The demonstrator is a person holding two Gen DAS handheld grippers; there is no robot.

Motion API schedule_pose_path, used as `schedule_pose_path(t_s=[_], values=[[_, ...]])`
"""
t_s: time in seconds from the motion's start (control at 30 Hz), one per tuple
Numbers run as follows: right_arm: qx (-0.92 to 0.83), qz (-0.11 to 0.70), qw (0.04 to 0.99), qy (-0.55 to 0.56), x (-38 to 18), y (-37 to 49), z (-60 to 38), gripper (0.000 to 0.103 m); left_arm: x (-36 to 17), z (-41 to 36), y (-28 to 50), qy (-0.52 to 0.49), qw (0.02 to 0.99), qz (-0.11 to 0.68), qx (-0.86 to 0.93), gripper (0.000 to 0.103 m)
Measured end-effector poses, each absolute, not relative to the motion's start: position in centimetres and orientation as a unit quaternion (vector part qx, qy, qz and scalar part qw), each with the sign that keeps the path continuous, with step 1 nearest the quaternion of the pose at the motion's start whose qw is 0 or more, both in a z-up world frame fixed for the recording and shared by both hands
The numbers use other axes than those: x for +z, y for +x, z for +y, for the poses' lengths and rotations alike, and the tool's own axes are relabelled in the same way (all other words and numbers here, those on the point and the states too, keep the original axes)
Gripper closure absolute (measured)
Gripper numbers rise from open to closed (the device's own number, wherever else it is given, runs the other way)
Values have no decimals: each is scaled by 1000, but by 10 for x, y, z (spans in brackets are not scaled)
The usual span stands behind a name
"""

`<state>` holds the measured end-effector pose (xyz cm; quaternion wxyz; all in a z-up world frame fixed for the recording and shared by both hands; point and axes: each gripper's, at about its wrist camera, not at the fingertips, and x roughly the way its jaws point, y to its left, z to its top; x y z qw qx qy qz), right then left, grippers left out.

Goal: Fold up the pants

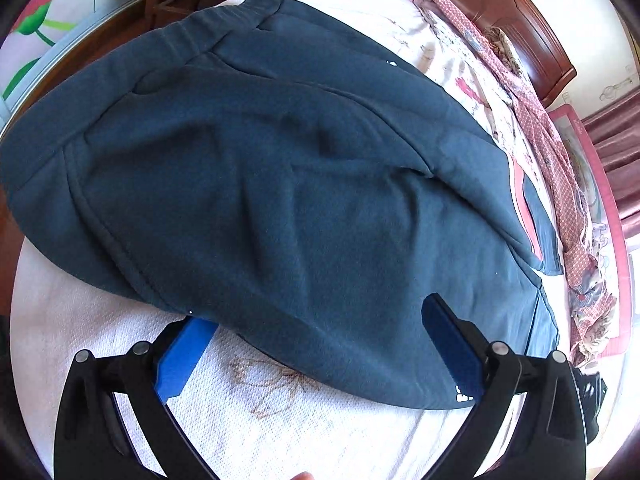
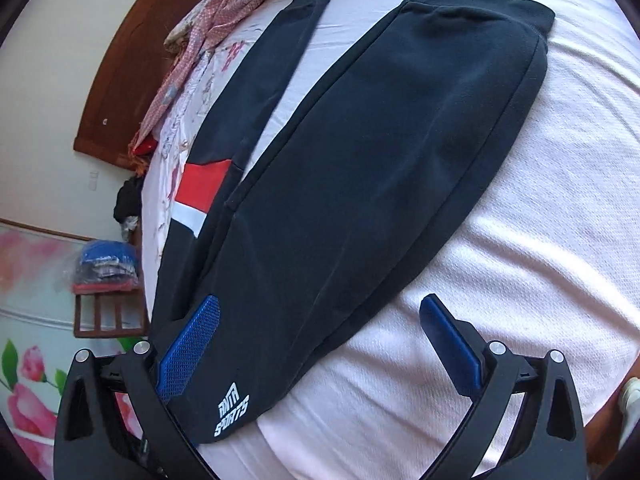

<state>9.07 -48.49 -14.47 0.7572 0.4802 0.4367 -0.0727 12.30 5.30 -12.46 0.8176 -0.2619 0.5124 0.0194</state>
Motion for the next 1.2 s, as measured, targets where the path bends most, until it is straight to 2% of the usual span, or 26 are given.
schedule_pose_path(t_s=[0.3,0.4,0.43,0.47,0.53,0.57,0.67,0.7,0.73,0.77,0.83,0.93,1.07,1.2], values=[[-59,389,774,495,-149,102,-489,3,-125,54,126,-278,817,505,19,2],[-73,389,780,485,-150,102,-487,18,-125,54,125,-276,817,505,19,2],[-84,396,782,474,-150,103,-487,41,-124,53,125,-274,818,506,19,2],[-98,408,784,458,-150,104,-488,68,-124,52,125,-271,818,507,18,2],[-90,407,776,473,-157,105,-495,79,-124,52,125,-270,820,505,18,2],[-94,410,775,473,-159,104,-497,90,-124,51,125,-268,820,505,16,2],[-82,406,782,466,-158,99,-499,94,-124,53,124,-266,824,500,9,3],[-79,403,789,458,-153,99,-496,95,-124,54,123,-266,825,499,7,7],[-73,398,795,453,-149,98,-495,96,-124,56,123,-267,825,498,7,19],[-70,397,796,451,-147,96,-496,96,-124,61,122,-272,824,496,11,26],[-64,393,797,454,-146,95,-498,96,-127,74,122,-294,817,496,20,61],[-56,391,799,454,-144,95,-498,96,-136,100,123,-358,793,494,3,74],[-55,392,803,445,-141,93,-497,96,-137,101,127,-357,782,510,-2,77],[-52,386,806,446,-138,86,-499,96,-136,98,126,-360,777,516,16,87]])
